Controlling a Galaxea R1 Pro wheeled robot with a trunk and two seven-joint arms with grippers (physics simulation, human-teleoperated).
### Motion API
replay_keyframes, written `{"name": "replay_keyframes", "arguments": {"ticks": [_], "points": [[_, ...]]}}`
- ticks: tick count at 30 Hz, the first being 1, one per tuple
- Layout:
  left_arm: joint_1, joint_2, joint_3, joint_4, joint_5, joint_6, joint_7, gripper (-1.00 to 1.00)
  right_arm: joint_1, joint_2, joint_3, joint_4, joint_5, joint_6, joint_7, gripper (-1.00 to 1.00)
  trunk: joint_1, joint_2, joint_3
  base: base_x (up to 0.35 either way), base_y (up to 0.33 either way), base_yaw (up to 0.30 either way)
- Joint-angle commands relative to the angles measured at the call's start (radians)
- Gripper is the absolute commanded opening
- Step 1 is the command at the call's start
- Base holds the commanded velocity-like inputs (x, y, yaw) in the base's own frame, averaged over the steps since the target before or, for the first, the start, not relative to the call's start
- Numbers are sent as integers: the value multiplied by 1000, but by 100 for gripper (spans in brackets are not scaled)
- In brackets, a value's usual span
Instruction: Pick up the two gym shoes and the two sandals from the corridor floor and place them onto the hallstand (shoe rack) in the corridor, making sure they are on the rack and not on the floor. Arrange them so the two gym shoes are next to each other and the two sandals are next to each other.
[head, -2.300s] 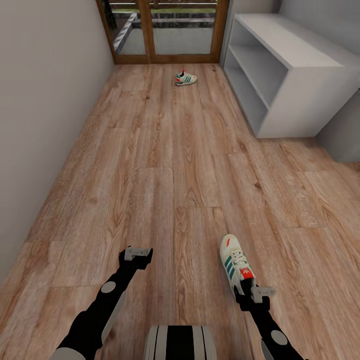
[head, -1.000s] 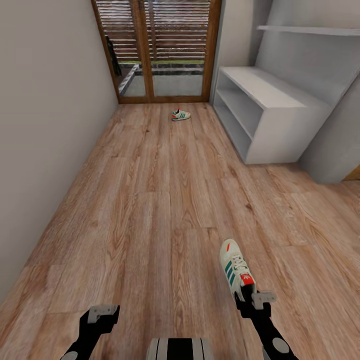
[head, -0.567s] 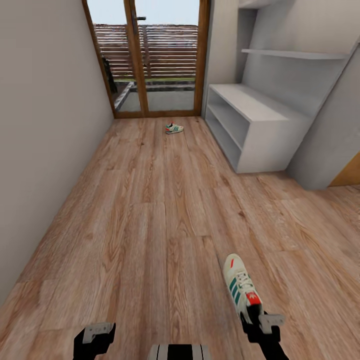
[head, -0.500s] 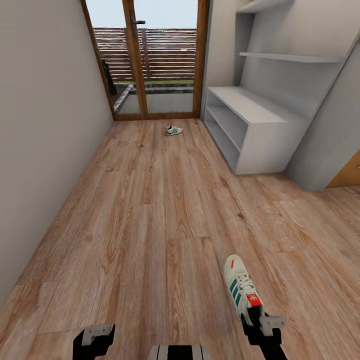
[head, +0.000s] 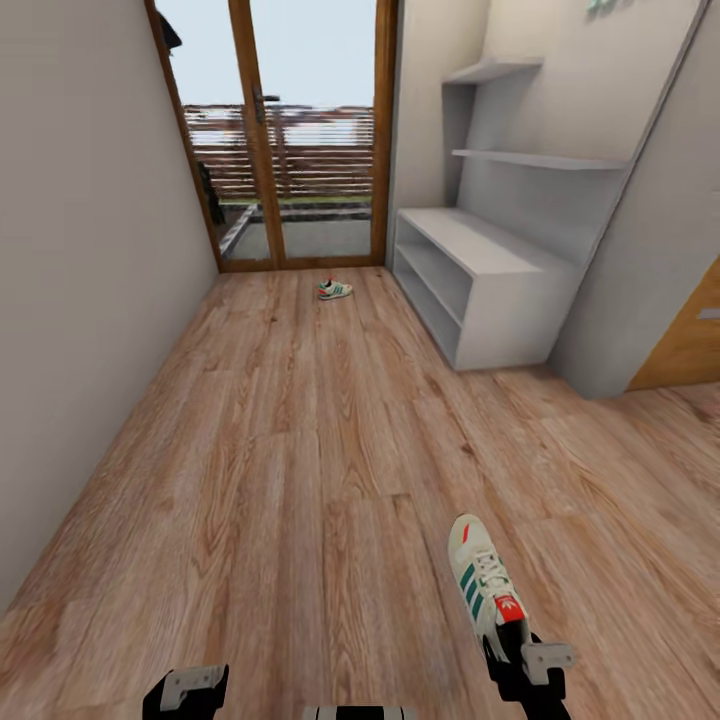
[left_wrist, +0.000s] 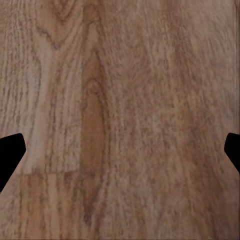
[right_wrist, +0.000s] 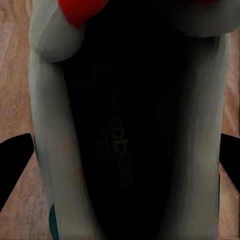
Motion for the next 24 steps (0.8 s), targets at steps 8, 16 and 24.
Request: {"name": "replay_keyframes", "arguments": {"ticks": [8, 16, 24], "points": [[0, -1, 1, 6, 6, -4, -1, 100, 0, 1, -1, 11, 1, -4, 1, -100, -13, 21, 41, 0, 0, -102], [0, 1, 0, 6, 6, -4, -1, 100, 0, 3, 0, 13, 1, -4, 1, -100, -44, 77, 78, 0, 0, -102], [0, -1, -1, 7, 6, -4, -1, 100, 0, 9, 0, 25, 1, -3, 1, -100, -75, 133, 115, 0, 0, -101]]}}
